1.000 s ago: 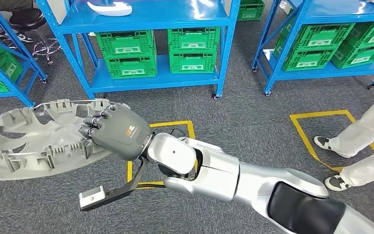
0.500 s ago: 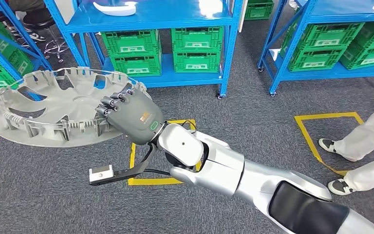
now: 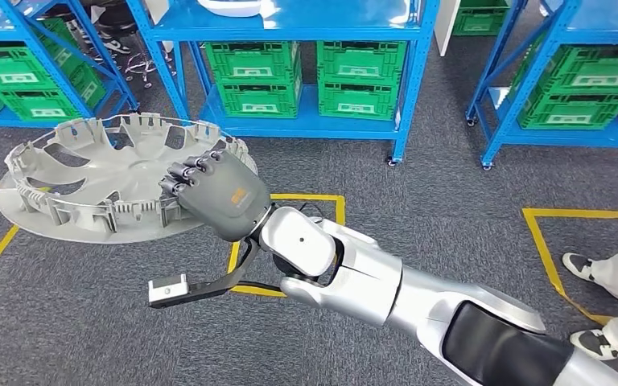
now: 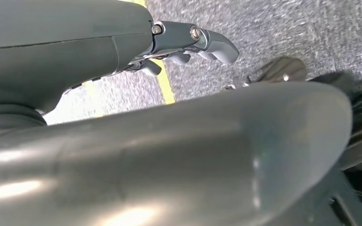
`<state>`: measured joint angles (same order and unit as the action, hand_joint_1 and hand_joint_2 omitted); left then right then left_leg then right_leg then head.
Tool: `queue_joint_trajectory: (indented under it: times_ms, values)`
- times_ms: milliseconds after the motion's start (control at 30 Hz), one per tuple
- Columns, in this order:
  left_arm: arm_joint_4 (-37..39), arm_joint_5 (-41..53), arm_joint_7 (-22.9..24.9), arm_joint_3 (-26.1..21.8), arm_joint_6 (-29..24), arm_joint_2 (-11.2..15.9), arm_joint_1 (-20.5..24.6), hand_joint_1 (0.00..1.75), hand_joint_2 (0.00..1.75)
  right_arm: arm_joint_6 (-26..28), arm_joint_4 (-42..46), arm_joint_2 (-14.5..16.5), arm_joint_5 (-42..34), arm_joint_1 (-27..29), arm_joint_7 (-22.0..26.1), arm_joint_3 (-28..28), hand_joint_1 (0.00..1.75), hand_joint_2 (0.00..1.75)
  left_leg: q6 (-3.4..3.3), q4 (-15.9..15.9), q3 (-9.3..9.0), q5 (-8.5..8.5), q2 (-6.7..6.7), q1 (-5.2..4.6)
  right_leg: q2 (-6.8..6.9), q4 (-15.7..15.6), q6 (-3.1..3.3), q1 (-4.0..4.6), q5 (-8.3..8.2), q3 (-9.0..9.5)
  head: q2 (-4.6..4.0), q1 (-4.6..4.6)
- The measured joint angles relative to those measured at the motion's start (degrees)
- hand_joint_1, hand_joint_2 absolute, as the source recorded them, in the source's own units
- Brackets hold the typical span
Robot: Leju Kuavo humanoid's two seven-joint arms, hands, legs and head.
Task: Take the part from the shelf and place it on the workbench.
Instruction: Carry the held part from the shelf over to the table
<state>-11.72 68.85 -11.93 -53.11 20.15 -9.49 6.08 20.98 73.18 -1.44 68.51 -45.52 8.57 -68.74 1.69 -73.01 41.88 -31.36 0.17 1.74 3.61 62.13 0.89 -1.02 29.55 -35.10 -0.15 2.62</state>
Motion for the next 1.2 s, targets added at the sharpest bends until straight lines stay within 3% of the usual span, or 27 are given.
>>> queue_joint_trajectory:
  times_ms: [67,133,200,233,300,367,433,467,500,567,633,700,733,800,867,933,967,1000,1067,1133,1200]
  values:
    - [0.0,0.0,-0.1,0.0,0.0,0.0,0.1,0.00,0.00,0.0,0.0,0.0,0.0,-0.3,0.0,0.0,1.62,1.75,-1.49,7.5,-4.54,2.29,2.24,-1.30,1.34,0.0,0.04,0.53,0.07,0.08,0.00,0.02]
    - [0.0,-0.1,-0.1,0.0,0.0,0.0,0.3,0.00,0.00,0.0,0.0,0.0,0.0,-0.5,0.0,0.0,1.62,1.75,-1.80,11.5,-6.64,3.06,3.62,-2.16,2.58,-0.1,-0.16,0.90,0.05,0.15,0.00,0.04]
    - [0.0,-0.1,0.0,0.0,0.0,-0.1,0.2,0.00,0.00,0.0,0.0,0.0,0.0,-0.5,0.0,0.0,1.62,1.75,-1.64,12.0,-6.58,3.43,2.42,-2.18,3.77,-0.4,-0.59,1.06,-0.03,0.36,0.00,0.06]
    - [0.0,-0.1,0.0,0.0,0.0,-0.1,0.1,0.00,0.00,-0.1,0.0,0.0,0.0,-0.5,0.0,0.0,1.62,1.75,-1.76,12.3,-6.62,3.69,1.76,-2.02,3.57,-0.3,-0.89,0.98,0.16,0.43,0.00,0.07]
    - [0.0,-0.1,0.1,0.0,0.0,-0.1,0.1,0.00,0.00,-0.1,0.0,-0.1,0.0,-0.5,0.0,0.0,1.62,1.75,-2.30,12.9,-6.76,4.29,0.47,-1.65,0.83,2.3,-1.41,0.81,2.02,-0.63,0.00,0.07]
    - [0.0,-0.1,0.2,0.0,0.0,-0.1,0.4,0.00,0.00,-0.1,0.0,-0.3,0.0,-0.5,0.0,0.0,1.62,1.75,-2.75,13.0,-6.53,4.63,-0.96,-1.61,-2.51,9.2,-1.62,0.66,5.37,-3.89,0.00,0.04]
    - [0.0,-0.1,0.2,0.0,0.0,-0.2,0.4,0.00,0.00,-0.1,0.0,-0.5,0.0,-0.3,0.1,0.0,1.62,1.75,-2.93,13.0,-6.33,4.77,-2.60,-1.71,-3.48,14.6,-1.63,0.71,6.73,-6.66,0.00,0.04]
    - [0.0,-0.1,0.2,0.0,0.0,-0.2,0.3,0.00,0.00,-0.1,0.0,-0.5,0.0,-0.2,0.1,0.0,1.62,1.75,-2.93,12.9,-6.29,4.82,-3.46,-1.74,-3.64,14.2,-1.53,0.75,5.72,-6.59,0.00,0.04]
    - [0.0,-0.1,0.2,0.0,0.0,-0.2,0.2,0.00,0.00,-0.1,-0.1,-0.6,0.0,-0.2,0.2,0.0,1.62,1.75,-2.91,12.8,-6.28,4.86,-4.33,-1.76,-3.96,11.6,-1.37,0.76,3.79,-5.41,0.00,0.04]
    - [0.0,0.0,0.1,0.0,0.0,-0.2,0.2,0.00,0.00,0.2,-0.1,-0.6,0.0,-0.2,0.4,0.0,1.62,1.75,-2.70,12.6,-6.14,4.91,-5.95,-1.79,-6.09,3.6,-0.80,0.68,0.16,-1.70,0.00,-0.02]
    - [0.0,0.0,0.1,0.0,0.0,-0.3,0.1,0.00,0.00,0.5,-0.1,-0.7,0.0,-0.2,0.5,0.0,1.62,1.75,-2.11,12.6,-5.71,5.12,-7.34,-1.64,-7.76,-0.8,-0.43,0.68,-0.80,0.28,0.00,-0.11]
    - [0.0,0.0,-0.1,0.0,0.0,-0.3,-0.1,0.00,0.00,0.6,-0.1,-0.7,0.0,-0.2,0.4,0.0,1.62,1.75,-1.26,13.0,-5.34,5.54,-8.69,-1.41,-7.07,-1.6,-0.13,0.71,-0.82,0.61,0.00,-0.17]
    - [0.0,0.0,-0.2,0.0,0.0,-0.3,-0.2,0.00,0.00,0.6,-0.1,-0.6,0.1,-0.2,0.3,0.0,1.62,1.75,-0.96,13.1,-5.18,5.64,-8.63,-1.39,-6.33,-2.0,0.14,0.59,-1.05,0.90,0.00,-0.16]
    - [0.1,0.1,-0.1,0.0,0.0,-0.2,-0.3,0.00,0.00,0.6,-0.1,-0.5,0.2,-0.2,0.0,0.0,1.62,1.75,-0.44,11.2,-4.05,4.51,-5.65,-1.66,-4.73,-3.1,0.75,0.23,-1.55,1.65,0.00,-0.47]
    - [0.1,0.1,0.1,0.0,0.0,-0.2,-0.1,0.00,0.00,0.7,-0.1,-0.5,0.5,-0.2,-0.3,0.0,1.62,1.75,0.15,5.0,-0.98,1.44,-1.79,-1.53,-3.05,-3.5,1.11,0.17,-1.64,2.02,0.00,-0.78]
    - [0.1,0.2,0.2,0.0,0.0,-0.2,0.0,0.00,0.00,0.7,-0.1,-0.5,0.8,0.1,-0.5,0.0,1.62,1.75,0.82,-1.0,2.12,-0.50,-0.71,-0.87,-1.33,-3.5,1.09,0.10,-1.47,2.10,0.00,-0.79]
    - [0.1,0.2,0.3,0.0,0.0,-0.2,0.0,0.00,0.00,0.7,-0.1,-0.5,1.0,0.3,-0.6,0.0,1.62,1.75,1.15,-1.6,2.43,-0.05,-0.47,-0.52,-0.54,-3.4,0.95,0.01,-1.35,2.14,0.00,-0.78]
    - [0.1,0.2,0.5,0.0,0.0,-0.2,-0.1,0.00,0.00,0.7,-0.1,-0.5,1.1,0.4,-0.6,0.0,1.62,1.75,1.48,0.2,1.55,1.39,-0.08,-0.21,0.20,-3.3,0.72,-0.12,-1.18,2.20,0.00,-0.78]
    - [0.1,0.2,0.7,0.0,0.0,-0.3,0.0,0.00,0.00,0.7,-0.1,-0.5,1.4,0.6,-0.7,0.0,1.62,1.75,2.02,7.6,-2.43,4.82,2.18,-0.09,1.53,-2.9,-0.05,-0.31,-0.61,2.34,0.00,-0.85]
    - [0.0,0.2,0.7,0.0,0.0,-0.3,0.2,0.00,0.00,0.9,-0.1,-0.5,1.7,0.6,-0.6,0.0,1.62,1.75,1.44,12.6,-4.92,6.25,3.89,-0.39,2.64,-2.4,-0.95,-0.11,-0.06,2.47,0.01,-0.88]
    - [0.0,0.1,0.6,0.0,0.0,-0.3,0.3,0.00,0.00,1.0,-0.1,-0.5,1.8,0.6,-0.6,0.1,1.62,1.75,0.24,13.1,-4.82,6.23,3.07,-0.63,3.76,-2.6,-1.65,0.06,0.05,2.75,0.00,-0.81]
